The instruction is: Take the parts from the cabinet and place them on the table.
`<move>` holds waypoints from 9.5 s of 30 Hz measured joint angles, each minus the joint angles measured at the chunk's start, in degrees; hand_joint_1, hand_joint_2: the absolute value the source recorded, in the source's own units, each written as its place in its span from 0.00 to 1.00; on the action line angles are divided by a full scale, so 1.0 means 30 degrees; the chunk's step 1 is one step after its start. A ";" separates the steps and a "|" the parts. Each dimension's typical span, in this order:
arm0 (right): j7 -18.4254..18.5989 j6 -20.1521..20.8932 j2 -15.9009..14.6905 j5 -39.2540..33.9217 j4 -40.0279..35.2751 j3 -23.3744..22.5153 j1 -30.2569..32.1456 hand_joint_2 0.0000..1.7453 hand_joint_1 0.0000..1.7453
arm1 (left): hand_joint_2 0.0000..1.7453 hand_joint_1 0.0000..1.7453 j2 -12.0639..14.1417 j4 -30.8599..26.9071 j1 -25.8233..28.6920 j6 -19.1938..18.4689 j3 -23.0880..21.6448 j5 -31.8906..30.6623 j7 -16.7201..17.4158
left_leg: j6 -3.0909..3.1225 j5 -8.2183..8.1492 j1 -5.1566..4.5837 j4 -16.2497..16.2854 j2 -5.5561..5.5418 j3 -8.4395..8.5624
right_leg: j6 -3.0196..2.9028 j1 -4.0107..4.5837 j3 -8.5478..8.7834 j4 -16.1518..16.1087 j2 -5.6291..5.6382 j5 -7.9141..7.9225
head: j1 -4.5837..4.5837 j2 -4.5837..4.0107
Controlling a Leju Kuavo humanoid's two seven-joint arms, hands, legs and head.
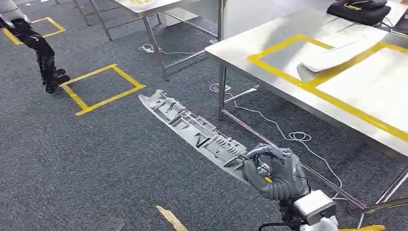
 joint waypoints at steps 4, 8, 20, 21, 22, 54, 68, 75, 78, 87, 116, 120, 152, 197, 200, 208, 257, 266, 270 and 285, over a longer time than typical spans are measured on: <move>-0.0029 -0.0021 0.0000 0.0007 -0.0007 0.0000 -0.0012 1.00 1.00 | 0.00 0.00 -0.0072 0.0000 0.0007 -0.0102 0.0000 0.0007 0.0000 | 0.0191 0.0295 -0.0051 -0.2280 -0.0412 0.0890 | 0.0327 0.0069 -0.0295 0.0109 0.0234 0.0045 | 0.0044 0.0000; -0.0044 -0.0022 0.0000 0.0000 -0.0007 0.0000 0.0023 1.00 1.00 | 0.00 0.00 -0.0131 0.0000 -0.0028 -0.0117 -0.0007 0.0007 0.0000 | 0.0697 0.0487 0.0022 -0.2558 -0.0271 0.0971 | 0.0709 -0.0007 -0.0825 0.1077 -0.0116 -0.0758 | 0.0102 0.0000; -0.0080 -0.0036 0.0000 0.0000 -0.0007 0.0000 0.0063 1.00 1.00 | 0.00 0.00 -0.0255 0.0000 0.0029 -0.0175 -0.0007 0.0000 0.0000 | 0.0370 0.0427 -0.0160 -0.2449 0.0281 0.0985 | 0.0432 0.0156 -0.0285 0.0119 -0.0661 0.0005 | 0.0058 0.0000; -0.0080 -0.0036 0.0000 0.0000 -0.0007 0.0007 0.0066 1.00 1.00 | 0.00 0.00 -0.0263 0.0000 0.0001 -0.0175 -0.0007 0.0000 0.0000 | 0.0252 0.0415 -0.0159 -0.2457 0.0336 0.1026 | 0.0304 0.0125 -0.0275 0.0034 -0.0595 0.0073 | 0.0073 0.0000; -0.0080 -0.0044 0.0000 0.0000 -0.0007 0.0007 0.0066 1.00 1.00 | 0.00 0.00 -0.0270 0.0000 -0.0009 -0.0175 -0.0015 0.0000 0.0000 | 0.0103 0.0217 -0.0109 -0.2316 0.0223 0.0985 | 0.0143 0.0009 -0.0188 -0.0077 -0.0586 0.0177 | 0.0080 0.0000; -0.0080 -0.0036 0.0000 0.0014 -0.0007 0.0065 -0.0151 1.00 1.00 | 0.00 0.00 -0.0277 0.0000 -0.0121 -0.0167 -0.0044 -0.0058 0.0066 | 0.0056 -0.0494 -0.0103 -0.1531 0.0124 0.0748 | 0.0018 -0.0019 -0.0152 -0.0088 -0.0548 0.0156 | 0.0073 0.0000; -0.0080 -0.0102 0.0000 0.0044 -0.0015 0.0153 -0.0083 1.00 1.00 | 0.00 0.00 -0.0211 0.0000 -0.0034 -0.0153 -0.0044 -0.0051 0.0058 | 0.0490 0.0415 -0.0033 -0.2589 -0.0343 0.1102 | 0.0488 0.0082 -0.0256 -0.0040 0.0263 0.0126 | 0.0074 0.0000; -0.0087 -0.0117 0.0000 0.0065 -0.0007 0.0160 0.0001 1.00 1.00 | 0.00 0.00 -0.0204 0.0000 0.0015 -0.0182 -0.0044 -0.0051 0.0051 | 0.0805 0.0462 -0.0010 -0.2670 0.0047 0.1110 | 0.0831 -0.0030 -0.3141 0.5849 -0.0207 -0.2296 | 0.0160 0.0000; -0.0073 -0.0197 0.0000 0.0117 -0.0007 0.0160 -0.0002 1.00 1.00 | 0.00 0.00 -0.0241 0.0000 0.0006 -0.0189 -0.0044 -0.0058 0.0051 | 0.0699 0.0392 0.0014 -0.2629 0.0124 0.1189 | 0.0804 -0.0099 -0.1014 0.1576 -0.0542 -0.0034 | 0.0168 0.0000; -0.0066 -0.0277 0.0000 0.0211 -0.0015 0.0401 0.0037 1.00 1.00 | 0.00 0.00 -0.0218 0.0000 0.0076 -0.0204 -0.0036 -0.0051 0.0000 | -0.0119 -0.1651 -0.0002 0.0662 0.0073 -0.0164 | -0.0073 -0.0039 -0.0132 -0.0045 -0.0517 0.0070 | 0.0050 0.0000; -0.0474 -0.0546 0.0007 -0.0066 0.0772 0.0664 -0.0768 1.00 1.00 | 0.00 0.00 -0.0270 0.0000 -0.0242 -0.0379 -0.0051 -0.0109 0.0124 | -0.0074 -0.0372 -0.0012 -0.1583 0.0148 0.0708 | 0.0062 -0.0051 -0.0105 -0.0013 -0.0593 0.0070 | 0.0080 0.0000; -0.0517 -0.0532 0.0007 -0.0109 0.0729 0.0656 -0.0652 1.00 1.00 | 0.00 0.00 -0.0270 0.0000 -0.0179 -0.0320 -0.0073 -0.0226 0.0540 | -0.0203 -0.2484 0.0022 0.3483 0.0085 -0.1515 | -0.0108 -0.0006 -0.0117 -0.0004 -0.0323 0.0045 | 0.0065 0.0000; -0.0393 -0.0160 0.0036 -0.0058 0.0736 0.0321 -0.0460 1.00 1.00 | 0.00 0.00 -0.0437 0.0000 -0.0036 -0.0371 -0.0335 -0.0065 0.0495 | -0.0108 -0.1956 0.0016 0.3053 0.0055 -0.1321 | -0.0098 0.0041 -0.0253 0.0024 -0.0151 0.0161 | 0.0058 0.0000; -0.0277 0.0043 0.0102 -0.0124 0.0095 -0.0408 -0.0173 1.00 1.00 | 0.00 0.00 -0.1180 0.0000 -0.0282 0.0547 -0.0335 0.0248 0.0459 | 0.0810 0.0431 -0.0010 -0.2682 0.0037 0.1164 | 0.0888 -0.0034 -0.3311 0.6014 -0.0201 -0.2449 | 0.0240 0.0000; -0.0160 0.0087 0.0102 -0.0102 0.0095 -0.0408 -0.0170 1.00 1.00 | 0.00 0.00 -0.1064 0.0000 -0.0296 -0.0036 -0.0372 0.0146 0.0517 | 0.0769 0.0402 -0.0006 -0.2670 0.0119 0.1228 | 0.0840 -0.0055 -0.1696 0.2717 -0.0357 -0.0341 | 0.0248 0.0000; -0.0036 0.0058 0.0131 -0.0037 0.0095 -0.0401 -0.0275 1.00 1.00 | 0.00 0.00 -0.0750 0.0000 -0.0312 -0.0270 -0.0393 0.0058 0.0590 | 0.0042 -0.0313 -0.0102 -0.1825 0.0126 0.0915 | 0.0060 -0.0044 -0.0258 -0.0078 -0.0593 0.0263 | 0.0116 0.0000; 0.2004 -0.1537 0.0598 0.0218 -0.0007 -0.0663 0.0065 1.00 1.00 | 0.00 0.00 -0.0641 0.0000 -0.0014 -0.0233 -0.0321 0.0911 0.0408 | 0.0181 0.0473 -0.0077 -0.2708 0.0228 0.1146 | 0.0258 0.0112 -0.0281 0.0007 -0.0576 0.0111 | 0.0182 0.0000; 0.2011 -0.1545 0.0750 0.0197 -0.0007 -0.0765 0.0113 1.00 1.00 | 0.00 0.00 -0.0634 0.0000 0.0019 -0.0233 -0.0313 0.0918 0.0408 | 0.0205 0.0458 -0.0144 -0.2668 0.0228 0.1128 | 0.0299 0.0065 -0.0279 -0.0006 -0.0577 0.0137 | 0.0175 0.0000; 0.2011 -0.1537 0.0758 0.0197 -0.0007 -0.0801 0.0114 1.00 1.00 | 0.00 0.00 -0.0627 0.0000 0.0021 -0.0233 -0.0313 0.0918 0.0415 | 0.0206 0.0458 -0.0144 -0.2666 0.0228 0.1128 | 0.0300 0.0064 -0.0281 -0.0006 -0.0577 0.0138 | 0.0175 0.0000; 0.5259 -0.3913 0.1464 0.2333 -0.0007 -0.1246 -0.0169 1.00 1.00 | 0.00 0.00 -0.0612 0.0000 0.0181 0.0110 0.0029 0.1311 0.0466 | 0.0206 0.0459 -0.0143 -0.2666 0.0229 0.1120 | 0.0300 0.0067 -0.0285 -0.0005 -0.0575 0.0138 | 0.0175 0.0000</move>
